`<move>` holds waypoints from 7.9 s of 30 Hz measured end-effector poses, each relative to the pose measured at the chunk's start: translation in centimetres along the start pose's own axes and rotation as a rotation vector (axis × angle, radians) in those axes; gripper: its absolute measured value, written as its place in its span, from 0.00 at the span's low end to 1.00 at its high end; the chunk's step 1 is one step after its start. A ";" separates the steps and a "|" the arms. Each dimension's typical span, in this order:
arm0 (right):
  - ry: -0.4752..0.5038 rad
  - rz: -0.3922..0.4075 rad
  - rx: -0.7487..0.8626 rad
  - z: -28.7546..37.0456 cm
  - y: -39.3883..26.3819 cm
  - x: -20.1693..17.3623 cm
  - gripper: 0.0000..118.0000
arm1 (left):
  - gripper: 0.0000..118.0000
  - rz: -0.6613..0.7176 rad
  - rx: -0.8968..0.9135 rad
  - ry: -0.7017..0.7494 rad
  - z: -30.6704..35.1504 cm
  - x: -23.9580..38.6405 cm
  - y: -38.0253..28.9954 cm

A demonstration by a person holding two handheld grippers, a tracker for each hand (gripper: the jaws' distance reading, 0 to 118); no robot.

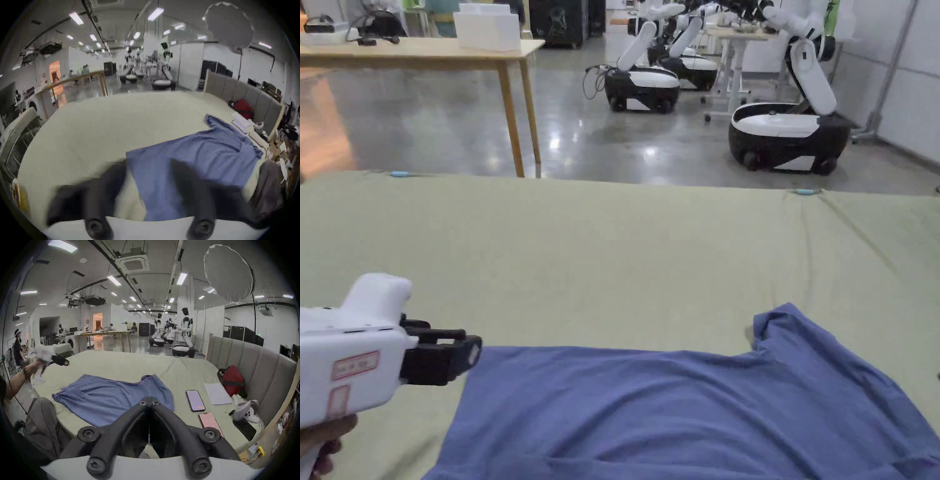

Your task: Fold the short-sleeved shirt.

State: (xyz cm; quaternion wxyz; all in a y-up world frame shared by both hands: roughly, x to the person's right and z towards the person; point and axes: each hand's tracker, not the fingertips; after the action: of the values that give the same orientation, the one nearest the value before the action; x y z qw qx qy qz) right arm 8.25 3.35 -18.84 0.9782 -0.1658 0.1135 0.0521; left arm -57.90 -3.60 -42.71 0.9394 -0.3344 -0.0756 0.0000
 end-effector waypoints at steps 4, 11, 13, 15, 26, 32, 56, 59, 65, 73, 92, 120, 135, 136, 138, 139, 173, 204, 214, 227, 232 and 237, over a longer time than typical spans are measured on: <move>-0.029 0.010 -0.024 -0.5 -0.1 0.0 0.01 | 0.98 -0.062 -0.150 0.018 -7.0 -0.9 2.3; -0.077 0.000 -0.106 -1.5 -0.9 0.9 0.01 | 0.96 -0.103 -0.323 0.032 -18.2 -3.2 0.5; -0.084 0.008 -0.118 -1.4 -1.0 0.9 0.01 | 0.92 -0.125 -0.333 0.039 -18.7 -2.8 -0.2; -0.090 0.012 -0.129 -1.5 -1.0 1.0 0.01 | 0.85 -0.130 -0.321 0.043 -18.5 -2.4 -0.4; 0.001 0.100 -0.069 -9.2 3.5 2.9 0.03 | 0.01 -0.178 -0.222 -0.034 -14.9 0.7 -0.2; 0.025 0.161 -0.299 -26.9 5.8 6.3 0.99 | 0.01 -0.148 -0.206 -0.049 -13.7 1.5 -0.4; 0.079 0.214 -0.638 -42.4 0.4 8.0 0.00 | 0.01 -0.143 -0.219 -0.039 -13.3 1.4 -0.7; 0.077 0.247 -0.506 -38.0 2.5 7.5 0.00 | 0.01 -0.184 -0.184 -0.050 -10.0 1.5 -0.1; 0.079 0.207 -0.291 -26.2 5.1 7.1 0.01 | 0.01 -0.164 -0.013 -0.084 -1.0 1.3 -1.6; 0.143 0.255 -0.229 -11.6 0.8 4.7 0.02 | 0.01 -0.144 0.044 -0.157 7.7 2.3 -9.4; 0.123 0.277 -0.638 -14.3 -11.9 5.3 0.06 | 0.06 -0.164 -0.161 -0.188 4.3 3.4 -17.8; 0.065 -0.068 -0.016 2.2 -1.5 0.5 0.00 | 0.84 0.235 0.005 -0.259 12.1 0.9 -16.8; 0.087 -0.060 0.027 4.1 -0.2 -0.9 0.00 | 0.99 0.617 -0.167 -0.774 -1.8 -1.1 -20.9; 0.092 -0.062 0.030 4.1 -0.2 -0.9 0.00 | 0.99 0.601 -0.178 -0.782 -2.2 -0.8 -20.8; 0.102 -0.063 0.031 4.0 -0.4 -1.0 0.00 | 0.99 0.560 -0.184 -0.764 -2.7 -0.4 -20.3; 0.103 -0.062 0.026 3.9 -0.4 -1.1 0.00 | 0.99 0.544 -0.190 -0.784 -3.1 0.0 -20.0; 0.081 -0.039 -0.053 3.8 -1.7 0.2 0.01 | 0.07 0.331 -0.164 -0.666 3.1 11.1 -6.9; 0.096 0.020 -0.072 4.7 -2.0 0.4 0.01 | 0.07 0.409 -0.380 -0.556 -6.6 22.2 -9.8; 0.082 0.052 -0.078 6.5 -2.7 1.3 0.01 | 0.61 0.474 -0.445 -0.558 -9.3 25.0 -12.4; 0.087 0.070 -0.103 6.1 -3.4 1.0 0.01 | 1.00 0.501 -0.399 -0.701 -6.7 26.4 -9.5; 0.082 0.083 -0.097 5.9 -2.9 0.7 0.01 | 0.93 0.518 -0.261 -0.711 -1.2 21.0 -7.3; 0.109 0.085 -0.091 5.1 -2.7 -0.1 0.01 | 0.09 0.454 -0.117 -0.583 5.1 14.8 -9.4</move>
State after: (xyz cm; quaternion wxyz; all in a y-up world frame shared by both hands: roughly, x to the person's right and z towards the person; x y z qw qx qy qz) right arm 9.53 2.47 -13.30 0.9589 -0.2078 0.1710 0.0898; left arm -44.47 -6.96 -30.85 0.8337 -0.3818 -0.2639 0.2991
